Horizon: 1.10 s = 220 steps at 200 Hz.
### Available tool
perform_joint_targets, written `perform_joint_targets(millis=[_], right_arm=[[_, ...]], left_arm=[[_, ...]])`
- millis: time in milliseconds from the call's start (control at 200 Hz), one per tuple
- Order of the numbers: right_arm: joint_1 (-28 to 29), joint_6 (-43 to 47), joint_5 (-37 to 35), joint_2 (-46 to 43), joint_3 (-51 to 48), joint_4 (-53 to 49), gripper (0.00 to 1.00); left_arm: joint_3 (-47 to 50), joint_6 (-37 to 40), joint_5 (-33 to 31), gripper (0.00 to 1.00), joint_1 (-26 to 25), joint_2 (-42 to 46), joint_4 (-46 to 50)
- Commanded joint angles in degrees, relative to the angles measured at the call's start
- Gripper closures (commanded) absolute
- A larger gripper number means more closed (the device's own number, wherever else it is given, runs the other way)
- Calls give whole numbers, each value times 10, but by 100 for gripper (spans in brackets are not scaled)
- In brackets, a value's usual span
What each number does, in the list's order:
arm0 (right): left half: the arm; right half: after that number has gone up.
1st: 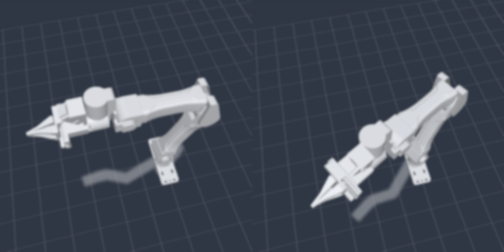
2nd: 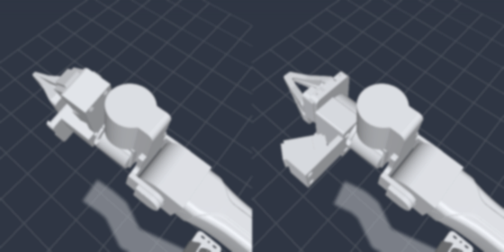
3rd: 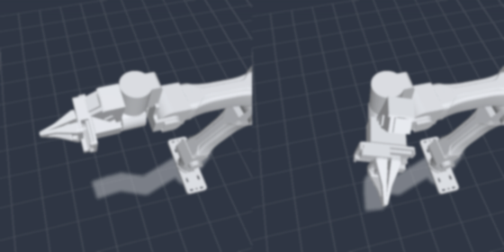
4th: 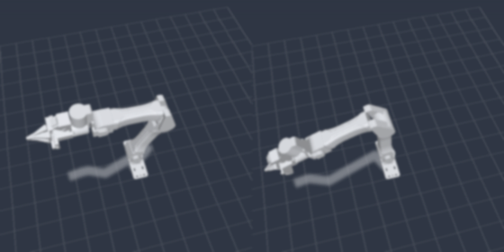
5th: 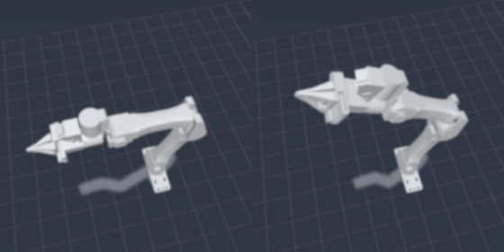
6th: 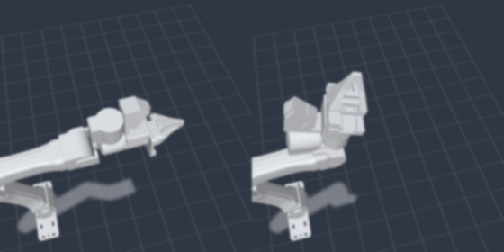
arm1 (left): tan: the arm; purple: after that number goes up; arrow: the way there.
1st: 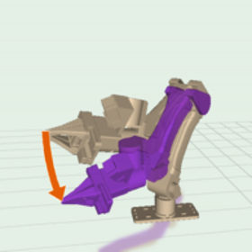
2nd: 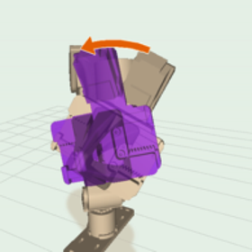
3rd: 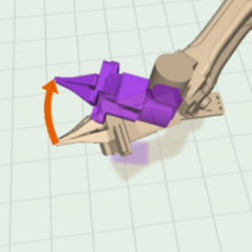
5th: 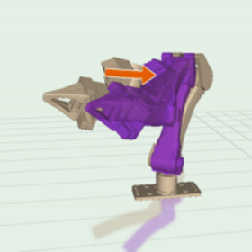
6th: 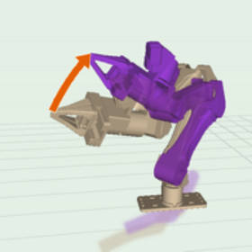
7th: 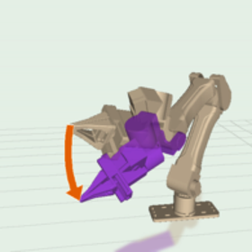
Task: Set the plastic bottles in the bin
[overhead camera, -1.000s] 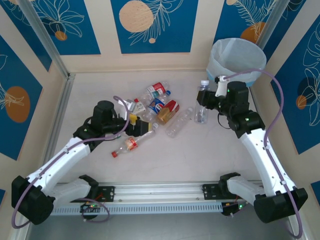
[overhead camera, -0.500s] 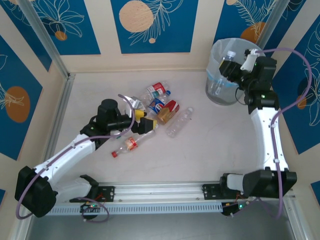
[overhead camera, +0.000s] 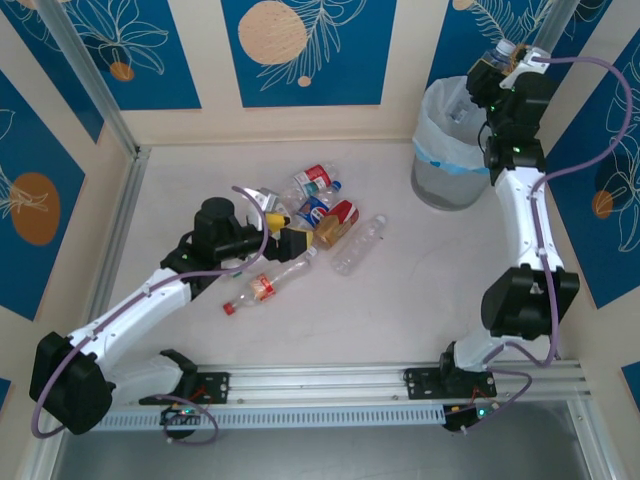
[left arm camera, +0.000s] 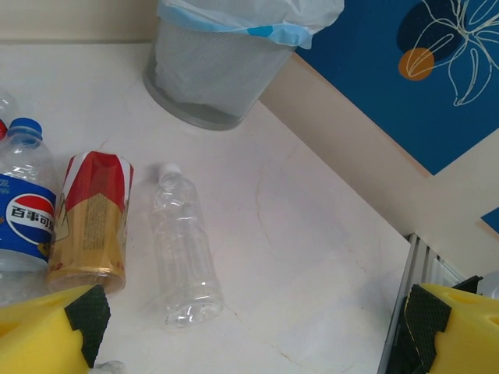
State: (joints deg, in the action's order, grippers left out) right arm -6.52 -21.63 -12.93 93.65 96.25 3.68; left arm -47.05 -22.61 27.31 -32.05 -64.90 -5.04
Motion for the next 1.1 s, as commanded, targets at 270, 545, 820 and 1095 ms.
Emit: perform_joint_targets(millis=[270,545,820,1095], right_arm=[[33,229,-33,94,44,101,49],[35,245,-67,123,54,60,43],[15,192,-66,125,26,29,39],[7,197,-61,127,18,12,33]], left_arm=[[9,-22,-23,1,-6,8,1],[12,-22,-27,1,-6,15,9],[20,-18,-40,1,-6,29,17],[21,-20,-45,1,-6,31,21]])
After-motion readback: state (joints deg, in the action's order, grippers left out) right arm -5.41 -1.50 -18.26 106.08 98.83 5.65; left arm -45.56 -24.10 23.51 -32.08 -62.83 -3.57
